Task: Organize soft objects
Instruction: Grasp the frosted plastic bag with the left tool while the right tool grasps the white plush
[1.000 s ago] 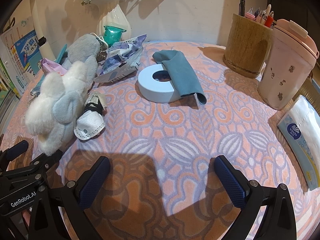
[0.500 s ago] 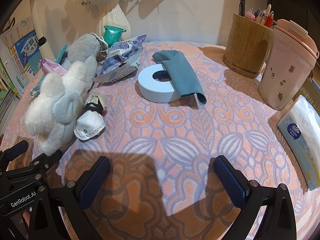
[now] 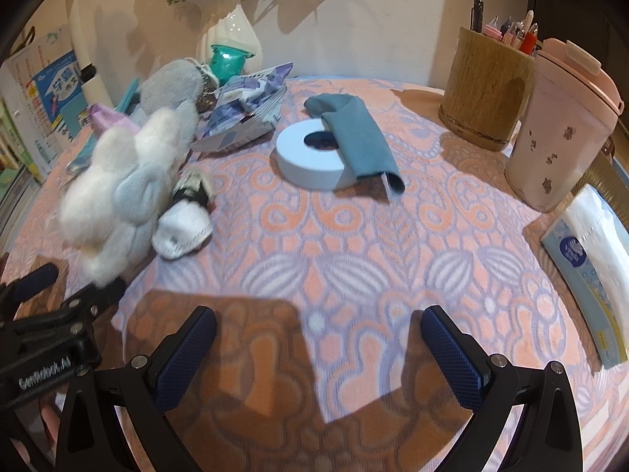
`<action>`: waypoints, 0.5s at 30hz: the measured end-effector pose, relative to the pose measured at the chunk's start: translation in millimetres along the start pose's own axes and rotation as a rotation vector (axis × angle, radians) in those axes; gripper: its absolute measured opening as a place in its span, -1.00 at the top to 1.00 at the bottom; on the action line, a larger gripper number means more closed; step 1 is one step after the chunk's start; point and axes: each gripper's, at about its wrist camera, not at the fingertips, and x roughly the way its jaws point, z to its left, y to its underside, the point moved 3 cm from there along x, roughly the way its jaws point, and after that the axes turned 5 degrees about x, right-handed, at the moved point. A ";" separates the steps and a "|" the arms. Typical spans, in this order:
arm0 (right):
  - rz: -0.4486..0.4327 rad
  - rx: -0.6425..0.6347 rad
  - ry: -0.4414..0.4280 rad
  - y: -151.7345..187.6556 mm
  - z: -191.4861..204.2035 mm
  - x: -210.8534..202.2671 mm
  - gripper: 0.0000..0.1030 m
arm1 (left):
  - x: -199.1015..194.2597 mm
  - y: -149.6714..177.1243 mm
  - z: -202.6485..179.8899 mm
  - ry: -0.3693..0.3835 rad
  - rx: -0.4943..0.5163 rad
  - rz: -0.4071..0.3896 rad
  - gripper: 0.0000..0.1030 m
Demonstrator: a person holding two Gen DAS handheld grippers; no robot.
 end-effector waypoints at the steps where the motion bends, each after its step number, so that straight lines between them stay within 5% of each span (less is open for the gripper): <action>1: 0.004 -0.016 -0.016 4.1 -0.1 -5.7 -1.00 | -3.7 4.4 -0.7 0.013 0.010 0.005 -0.99; 5: 0.022 -0.007 -0.141 16.1 -9.0 -22.5 -1.00 | -25.4 30.4 -16.6 0.119 0.179 0.014 -0.99; 9: 0.021 0.182 -0.487 7.6 -21.9 -39.1 -0.96 | -40.4 36.1 -2.3 0.187 0.144 0.006 -0.99; 15: -0.097 0.091 -0.523 -24.2 10.0 -56.7 -0.65 | -40.3 -12.0 31.8 0.133 0.048 -0.054 -0.99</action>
